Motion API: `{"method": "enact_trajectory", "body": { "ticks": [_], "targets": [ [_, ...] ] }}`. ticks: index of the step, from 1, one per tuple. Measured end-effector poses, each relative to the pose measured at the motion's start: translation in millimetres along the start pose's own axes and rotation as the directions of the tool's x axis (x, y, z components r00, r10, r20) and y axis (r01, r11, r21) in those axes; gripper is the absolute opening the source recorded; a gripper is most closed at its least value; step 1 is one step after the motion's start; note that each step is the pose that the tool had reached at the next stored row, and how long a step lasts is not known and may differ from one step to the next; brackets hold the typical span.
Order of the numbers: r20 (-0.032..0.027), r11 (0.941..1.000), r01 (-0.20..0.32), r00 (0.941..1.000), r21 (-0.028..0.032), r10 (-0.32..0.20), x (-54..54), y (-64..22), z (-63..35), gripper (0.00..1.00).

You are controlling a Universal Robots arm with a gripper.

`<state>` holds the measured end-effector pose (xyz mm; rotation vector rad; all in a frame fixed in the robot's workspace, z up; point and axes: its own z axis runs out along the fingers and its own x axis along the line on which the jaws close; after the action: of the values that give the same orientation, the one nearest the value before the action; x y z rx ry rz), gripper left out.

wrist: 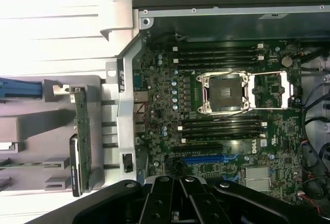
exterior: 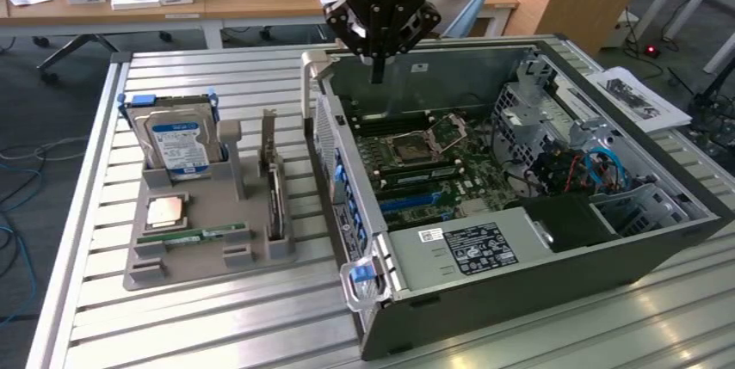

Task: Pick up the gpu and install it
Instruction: 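Reach for the gpu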

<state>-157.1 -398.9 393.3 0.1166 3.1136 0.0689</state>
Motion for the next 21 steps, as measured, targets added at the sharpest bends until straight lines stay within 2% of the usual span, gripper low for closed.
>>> {"method": "enact_trajectory", "body": {
  "ticks": [21],
  "targets": [
    [-0.0001, 1.0, 0.0, 1.0, 0.0001, 0.0, 36.4, -2.7, -1.0, 0.11]
  ]
}}
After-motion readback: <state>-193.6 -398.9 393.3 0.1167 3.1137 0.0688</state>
